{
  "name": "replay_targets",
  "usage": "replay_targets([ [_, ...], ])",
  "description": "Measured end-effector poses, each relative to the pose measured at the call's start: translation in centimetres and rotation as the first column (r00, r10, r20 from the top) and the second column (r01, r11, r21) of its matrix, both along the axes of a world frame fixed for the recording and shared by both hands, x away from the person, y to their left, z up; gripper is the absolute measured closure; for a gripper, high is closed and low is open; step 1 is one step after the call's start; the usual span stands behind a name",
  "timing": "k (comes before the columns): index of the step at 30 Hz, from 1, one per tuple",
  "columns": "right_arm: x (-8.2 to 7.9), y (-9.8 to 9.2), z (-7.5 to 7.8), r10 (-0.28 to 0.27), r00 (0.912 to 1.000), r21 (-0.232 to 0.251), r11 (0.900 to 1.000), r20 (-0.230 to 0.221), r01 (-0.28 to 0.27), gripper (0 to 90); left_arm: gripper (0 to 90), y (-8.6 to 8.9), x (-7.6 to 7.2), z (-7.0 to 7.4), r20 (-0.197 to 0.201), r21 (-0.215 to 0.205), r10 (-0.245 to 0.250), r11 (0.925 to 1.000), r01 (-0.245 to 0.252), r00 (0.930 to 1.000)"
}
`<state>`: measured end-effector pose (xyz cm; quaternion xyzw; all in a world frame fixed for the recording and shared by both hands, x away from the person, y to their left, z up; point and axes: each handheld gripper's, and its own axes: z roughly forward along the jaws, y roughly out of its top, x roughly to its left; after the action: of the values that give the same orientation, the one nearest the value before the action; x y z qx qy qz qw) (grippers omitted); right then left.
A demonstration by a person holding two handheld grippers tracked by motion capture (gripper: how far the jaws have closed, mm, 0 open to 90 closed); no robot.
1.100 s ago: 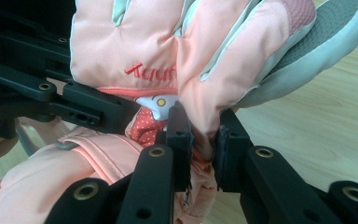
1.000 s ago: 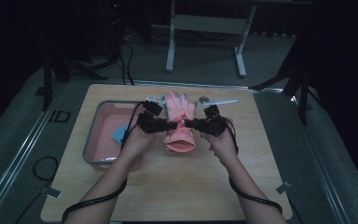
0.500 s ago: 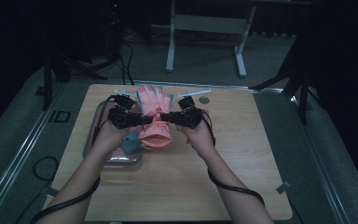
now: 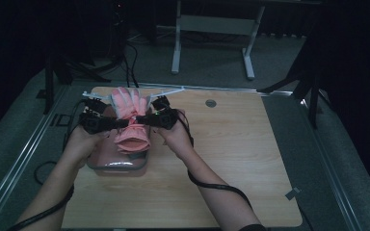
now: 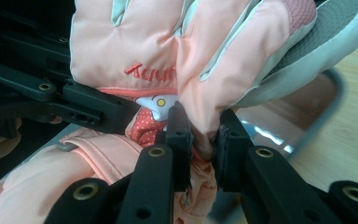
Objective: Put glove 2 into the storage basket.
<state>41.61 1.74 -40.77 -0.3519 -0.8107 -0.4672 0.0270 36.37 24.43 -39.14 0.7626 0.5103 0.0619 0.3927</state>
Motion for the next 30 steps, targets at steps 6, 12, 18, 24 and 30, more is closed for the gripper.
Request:
replay_targets([
  [6,0.8,2.2,-2.1,0.006,0.9996,-0.019,1.000,-0.028,-0.007,78.2,70.6,1.7,0.8,-2.6,-0.039,-0.018,0.019,0.9996,-0.020,0.9991],
  [12,0.9,2.7,-4.8,-0.014,0.9992,-0.068,0.998,-0.039,0.011,77.9,70.5,1.6,1.6,-5.5,-0.096,-0.019,0.010,0.9998,-0.011,0.9954],
  [18,0.7,2.7,-6.4,-0.023,0.9986,-0.114,0.993,-0.047,0.017,77.7,70.2,1.3,1.8,-6.8,-0.132,0.000,0.004,1.0000,-0.004,0.9912],
  [24,0.3,3.4,-8.0,-0.022,0.9984,-0.174,0.985,-0.053,0.012,77.2,69.9,1.3,2.1,-8.2,-0.170,0.032,-0.001,0.9995,0.007,0.9855],
  [30,0.7,3.8,-8.2,-0.028,0.9976,-0.190,0.982,-0.063,0.016,75.5,69.1,1.6,2.3,-8.7,-0.178,0.028,0.016,0.9996,-0.011,0.9839],
])
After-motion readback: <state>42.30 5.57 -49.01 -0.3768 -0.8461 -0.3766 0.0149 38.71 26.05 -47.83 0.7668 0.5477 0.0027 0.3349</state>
